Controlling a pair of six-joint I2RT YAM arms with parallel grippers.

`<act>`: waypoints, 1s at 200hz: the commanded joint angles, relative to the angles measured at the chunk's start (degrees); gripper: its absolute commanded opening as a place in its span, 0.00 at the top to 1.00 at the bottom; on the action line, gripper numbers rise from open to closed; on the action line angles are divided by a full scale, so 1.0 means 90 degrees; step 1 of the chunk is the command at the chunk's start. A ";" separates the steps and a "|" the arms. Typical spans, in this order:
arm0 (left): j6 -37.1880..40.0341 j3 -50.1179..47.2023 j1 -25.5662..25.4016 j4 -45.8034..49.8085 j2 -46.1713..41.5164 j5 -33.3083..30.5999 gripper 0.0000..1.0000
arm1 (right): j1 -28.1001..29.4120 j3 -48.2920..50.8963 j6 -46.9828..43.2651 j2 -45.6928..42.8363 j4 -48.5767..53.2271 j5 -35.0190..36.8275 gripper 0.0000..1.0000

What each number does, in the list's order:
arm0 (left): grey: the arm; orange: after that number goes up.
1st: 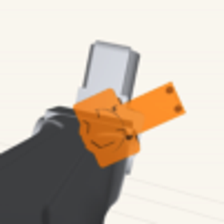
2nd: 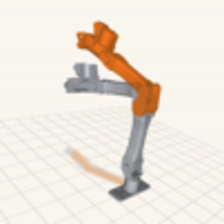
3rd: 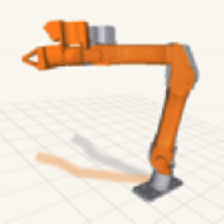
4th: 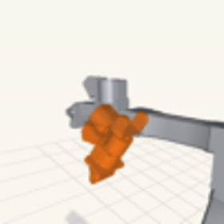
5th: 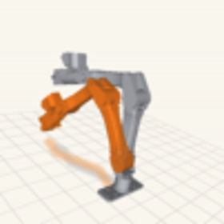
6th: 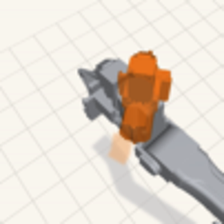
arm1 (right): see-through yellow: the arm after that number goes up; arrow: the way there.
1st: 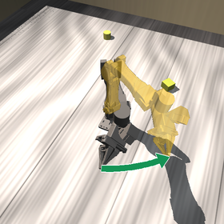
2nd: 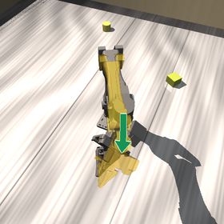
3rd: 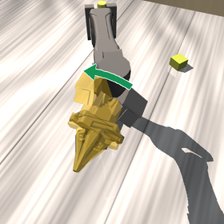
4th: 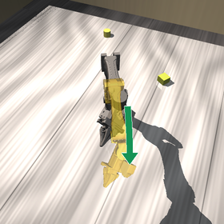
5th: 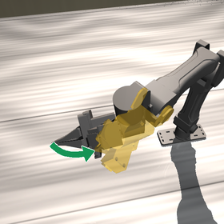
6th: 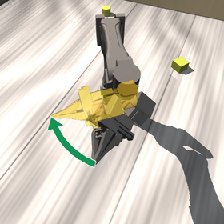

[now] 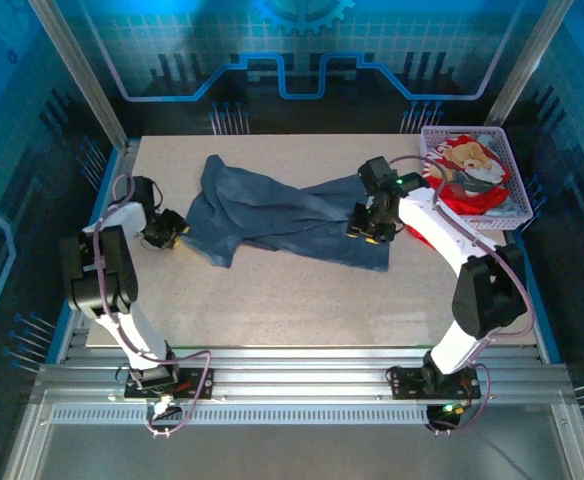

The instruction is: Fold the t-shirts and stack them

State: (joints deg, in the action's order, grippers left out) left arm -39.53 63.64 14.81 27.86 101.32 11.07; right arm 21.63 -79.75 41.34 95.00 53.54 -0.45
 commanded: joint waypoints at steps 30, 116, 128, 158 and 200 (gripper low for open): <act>-0.0466 -0.0196 -0.0081 0.0577 -0.0185 -0.0115 0.57 | 0.0193 0.0169 0.0103 -0.0243 0.0126 -0.0126 0.56; -0.0949 0.0708 -0.0619 0.0712 0.0948 -0.0303 0.84 | 0.0228 0.0415 0.0198 -0.0494 0.0107 -0.0157 0.57; -0.0945 0.0772 -0.0635 0.0847 0.0939 -0.0514 1.00 | 0.0224 0.0475 0.0221 -0.0559 0.0096 -0.0145 0.57; -0.0678 0.0878 -0.0661 0.1499 0.0416 -0.1200 1.00 | 0.0223 0.0521 0.0218 -0.0663 0.0107 -0.0112 0.57; -0.0393 0.0557 -0.0659 0.2655 -0.0689 -0.1695 1.00 | 0.0156 0.0581 0.0129 -0.0635 0.0001 -0.0141 0.57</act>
State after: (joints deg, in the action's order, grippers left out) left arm -45.34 69.95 9.19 42.09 101.80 0.54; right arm 22.87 -75.68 42.59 90.41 53.45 -1.06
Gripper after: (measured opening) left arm 0.053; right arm 0.433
